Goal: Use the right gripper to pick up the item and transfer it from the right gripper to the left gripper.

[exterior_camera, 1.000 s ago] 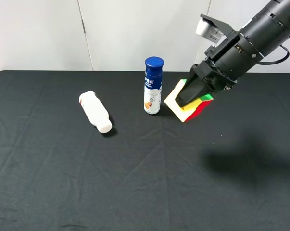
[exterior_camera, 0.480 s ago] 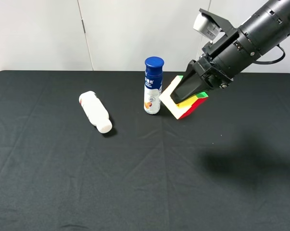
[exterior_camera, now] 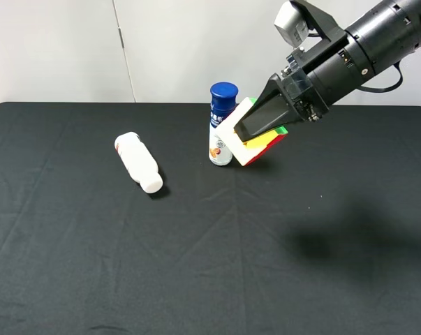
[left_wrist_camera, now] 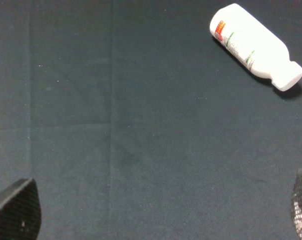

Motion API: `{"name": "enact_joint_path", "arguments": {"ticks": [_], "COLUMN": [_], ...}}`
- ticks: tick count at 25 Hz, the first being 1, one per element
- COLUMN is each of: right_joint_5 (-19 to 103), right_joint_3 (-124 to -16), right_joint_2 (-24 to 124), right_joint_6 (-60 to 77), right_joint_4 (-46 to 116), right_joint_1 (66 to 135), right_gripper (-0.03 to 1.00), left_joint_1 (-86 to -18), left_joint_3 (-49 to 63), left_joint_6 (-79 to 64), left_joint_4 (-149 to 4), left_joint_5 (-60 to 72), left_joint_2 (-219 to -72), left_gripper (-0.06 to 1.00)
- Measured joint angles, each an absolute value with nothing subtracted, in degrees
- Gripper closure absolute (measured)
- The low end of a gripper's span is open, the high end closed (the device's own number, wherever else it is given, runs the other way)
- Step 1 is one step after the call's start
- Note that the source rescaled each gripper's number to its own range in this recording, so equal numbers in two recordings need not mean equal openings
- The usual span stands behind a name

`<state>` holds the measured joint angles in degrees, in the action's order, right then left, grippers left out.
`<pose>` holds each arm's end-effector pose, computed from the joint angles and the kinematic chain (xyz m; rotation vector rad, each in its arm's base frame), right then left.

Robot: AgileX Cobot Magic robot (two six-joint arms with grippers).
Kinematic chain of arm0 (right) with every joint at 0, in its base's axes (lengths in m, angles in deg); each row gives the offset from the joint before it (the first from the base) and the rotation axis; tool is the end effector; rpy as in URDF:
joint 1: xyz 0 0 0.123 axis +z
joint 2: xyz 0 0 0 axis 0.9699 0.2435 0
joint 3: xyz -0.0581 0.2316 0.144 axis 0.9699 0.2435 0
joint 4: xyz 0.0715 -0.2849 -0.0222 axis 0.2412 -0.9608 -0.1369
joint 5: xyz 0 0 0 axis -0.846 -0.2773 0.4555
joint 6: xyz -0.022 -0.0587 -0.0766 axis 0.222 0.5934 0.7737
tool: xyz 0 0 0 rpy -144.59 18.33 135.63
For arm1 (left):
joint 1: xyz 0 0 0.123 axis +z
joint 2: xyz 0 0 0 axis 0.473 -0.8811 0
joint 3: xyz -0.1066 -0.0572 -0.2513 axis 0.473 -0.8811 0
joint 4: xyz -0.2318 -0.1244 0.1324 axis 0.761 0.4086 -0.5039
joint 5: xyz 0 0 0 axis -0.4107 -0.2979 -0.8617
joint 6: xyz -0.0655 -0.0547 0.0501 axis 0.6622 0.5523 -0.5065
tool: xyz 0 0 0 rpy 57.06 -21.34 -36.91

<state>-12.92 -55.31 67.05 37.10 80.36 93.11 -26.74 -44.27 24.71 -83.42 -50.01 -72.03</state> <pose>0.3082 0.1701 0.2526 -1.0310 2.3781 1.0823 0.0474 -0.0027 0.2935 0.0146 2.0336 -0.0150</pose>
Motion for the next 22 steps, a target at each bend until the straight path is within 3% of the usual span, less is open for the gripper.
{"name": "enact_joint_path", "arguments": {"ticks": [14,22], "right_joint_5": [-14.9,-12.3], "right_joint_3": [-55.3,-55.3], "right_joint_2": [67.0,67.0], "right_joint_6": [46.9,49.0], "right_joint_4": [86.7,86.9], "right_joint_1": [93.5,101.4], "right_gripper": [0.97,0.97], "left_joint_1": [-26.7,-26.7], "left_joint_3": [-41.1,-36.9], "left_joint_6": [15.4,2.9], "left_joint_4": [-75.9,-71.8], "left_joint_5": [-50.0,-49.7], "left_joint_2": [-78.7,-91.0], "left_gripper": [-0.04,-0.03]}}
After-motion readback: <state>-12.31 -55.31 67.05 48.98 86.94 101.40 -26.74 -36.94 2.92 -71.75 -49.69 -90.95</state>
